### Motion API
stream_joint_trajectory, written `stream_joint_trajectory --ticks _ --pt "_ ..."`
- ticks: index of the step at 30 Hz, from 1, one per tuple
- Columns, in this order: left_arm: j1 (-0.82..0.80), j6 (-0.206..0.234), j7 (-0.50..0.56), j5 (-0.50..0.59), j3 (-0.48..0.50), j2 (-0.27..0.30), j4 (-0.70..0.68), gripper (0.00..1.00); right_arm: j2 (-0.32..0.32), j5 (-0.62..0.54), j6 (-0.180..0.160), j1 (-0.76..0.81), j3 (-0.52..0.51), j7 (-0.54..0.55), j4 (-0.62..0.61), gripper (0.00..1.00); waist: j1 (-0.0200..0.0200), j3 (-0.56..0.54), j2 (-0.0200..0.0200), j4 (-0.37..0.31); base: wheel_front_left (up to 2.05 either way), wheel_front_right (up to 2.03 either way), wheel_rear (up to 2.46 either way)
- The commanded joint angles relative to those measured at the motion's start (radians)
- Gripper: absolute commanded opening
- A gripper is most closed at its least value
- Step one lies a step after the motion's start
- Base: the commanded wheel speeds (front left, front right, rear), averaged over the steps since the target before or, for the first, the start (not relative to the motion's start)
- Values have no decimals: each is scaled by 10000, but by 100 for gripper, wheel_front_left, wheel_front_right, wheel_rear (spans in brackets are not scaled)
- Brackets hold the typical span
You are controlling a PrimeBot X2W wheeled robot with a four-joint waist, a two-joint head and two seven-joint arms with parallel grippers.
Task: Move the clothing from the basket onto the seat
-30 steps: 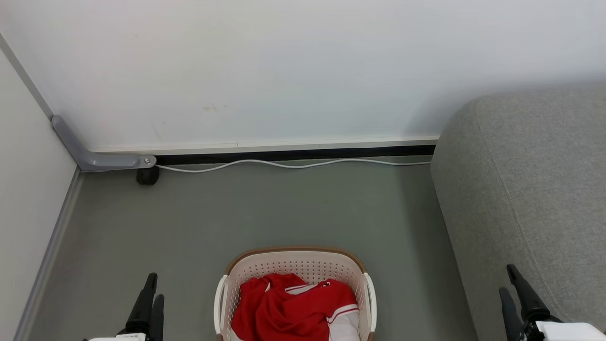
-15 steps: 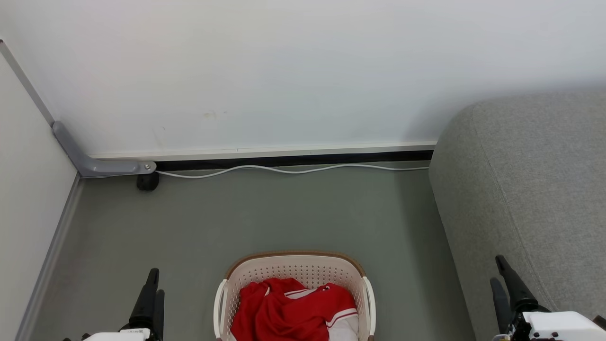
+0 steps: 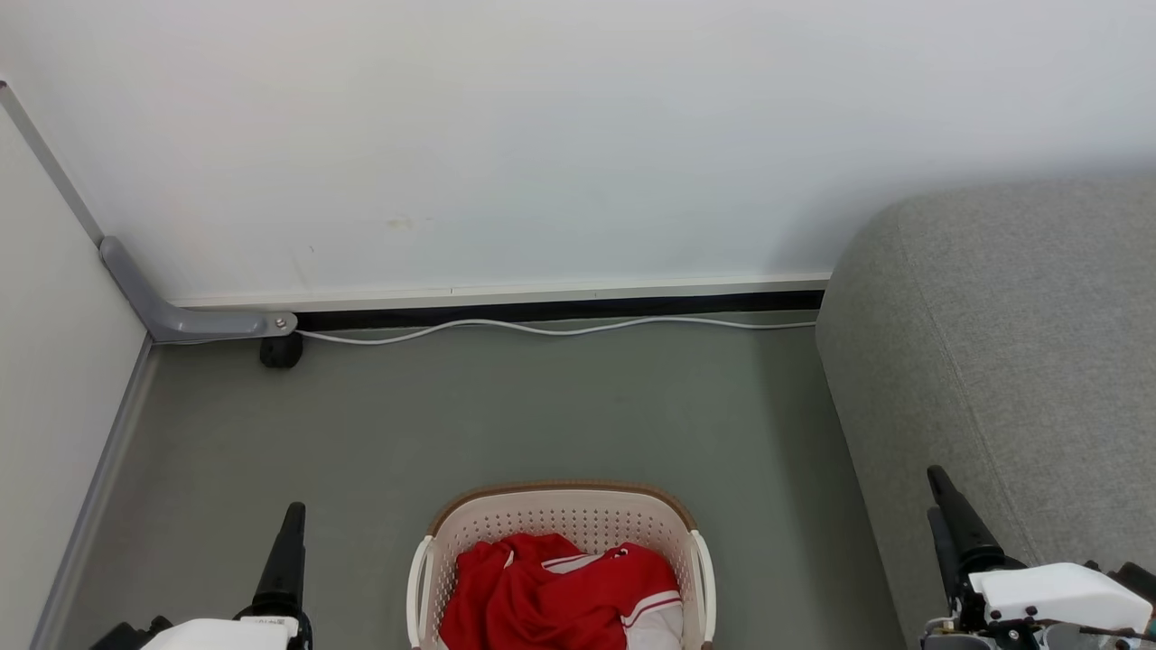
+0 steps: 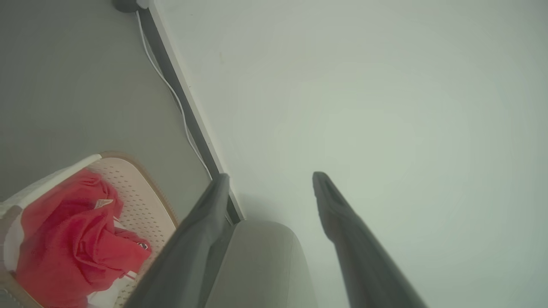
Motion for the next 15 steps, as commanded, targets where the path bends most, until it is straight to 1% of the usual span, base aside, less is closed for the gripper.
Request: stream_joint_trajectory --ticks 1,15 --pt "-613 -25 -83 278 52 159 -199 100 -179 -242 17 -528 140 -156 -156 100 -2 -3 0 -3 0 0 0" --pt "-866 -35 -494 2159 69 216 10 100 -228 -2219 22 -957 455 -568 152 100 -2 -4 0 -39 0 0 0"
